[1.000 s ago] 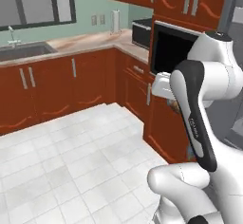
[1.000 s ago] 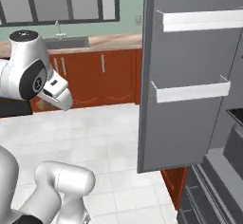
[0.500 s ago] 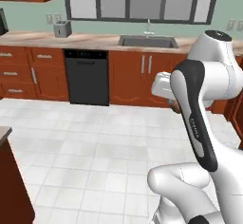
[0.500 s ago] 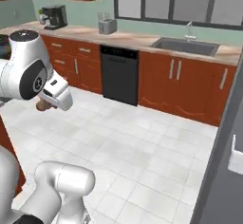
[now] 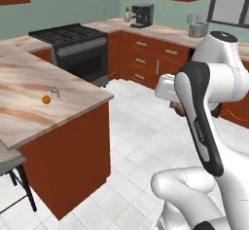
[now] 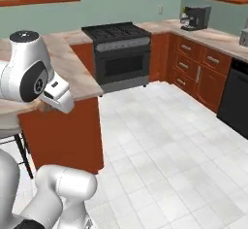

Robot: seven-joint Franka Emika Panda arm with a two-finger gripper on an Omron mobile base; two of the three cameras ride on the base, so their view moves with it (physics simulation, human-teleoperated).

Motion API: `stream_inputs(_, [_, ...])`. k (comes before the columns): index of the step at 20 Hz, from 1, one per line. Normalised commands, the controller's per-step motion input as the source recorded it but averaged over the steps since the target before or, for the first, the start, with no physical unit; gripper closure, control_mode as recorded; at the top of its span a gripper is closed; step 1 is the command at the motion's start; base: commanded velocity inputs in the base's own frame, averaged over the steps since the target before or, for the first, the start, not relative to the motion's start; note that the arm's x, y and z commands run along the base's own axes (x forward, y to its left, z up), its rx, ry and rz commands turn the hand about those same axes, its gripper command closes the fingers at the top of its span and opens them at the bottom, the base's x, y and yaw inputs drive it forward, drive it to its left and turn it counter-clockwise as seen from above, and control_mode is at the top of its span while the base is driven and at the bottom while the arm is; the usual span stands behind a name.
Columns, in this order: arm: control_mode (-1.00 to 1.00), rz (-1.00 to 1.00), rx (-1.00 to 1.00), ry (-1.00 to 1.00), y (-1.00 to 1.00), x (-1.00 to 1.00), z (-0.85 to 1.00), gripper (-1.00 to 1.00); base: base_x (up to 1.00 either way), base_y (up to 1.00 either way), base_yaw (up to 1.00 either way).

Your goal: Open the fridge, remove the tangerine, potato, and fish, and place them on any counter.

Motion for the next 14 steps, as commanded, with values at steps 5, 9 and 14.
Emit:
stream_inputs(5, [1.00,0.00,0.00,0.00,0.00,0.00,0.00,1.00,0.78,-0.07,0.79])
stream_inputs(9, [1.00,0.00,0.00,0.00,0.00,0.00,0.00,1.00,1.00,-0.21,0.49])
stream_inputs(14, [1.00,0.00,0.00,0.00,0.00,0.00,0.00,1.00,1.00,-0.16,0.31])
